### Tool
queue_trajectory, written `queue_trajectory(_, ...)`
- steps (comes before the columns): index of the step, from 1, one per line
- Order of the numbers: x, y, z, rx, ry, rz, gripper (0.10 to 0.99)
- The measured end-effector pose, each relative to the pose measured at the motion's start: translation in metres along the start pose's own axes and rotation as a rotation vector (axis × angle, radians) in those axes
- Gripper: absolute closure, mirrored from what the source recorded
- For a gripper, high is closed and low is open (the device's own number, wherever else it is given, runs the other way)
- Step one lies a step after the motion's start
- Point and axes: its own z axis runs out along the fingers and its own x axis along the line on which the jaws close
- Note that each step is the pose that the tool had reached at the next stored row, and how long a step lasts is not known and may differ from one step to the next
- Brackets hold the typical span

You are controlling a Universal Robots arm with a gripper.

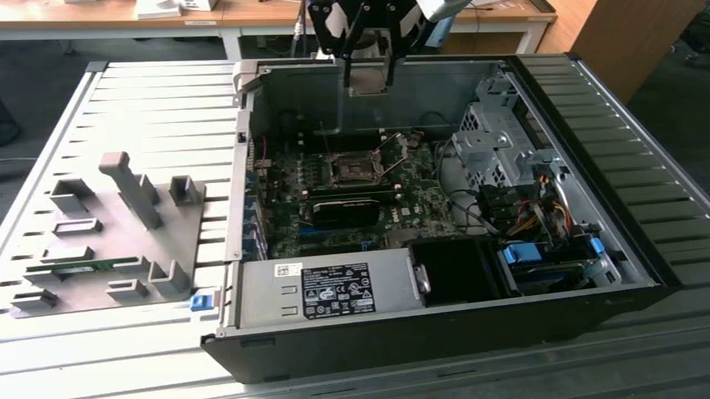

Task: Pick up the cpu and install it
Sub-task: 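Pick up the cpu and move it towards the insertion slot, then place the cpu into insertion slot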

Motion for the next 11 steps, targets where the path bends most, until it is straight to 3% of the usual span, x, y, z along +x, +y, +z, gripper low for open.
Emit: queue_trajectory(11,-0.0063,0.0002,0.0003,0.001,-0.0014,0.021,0.549)
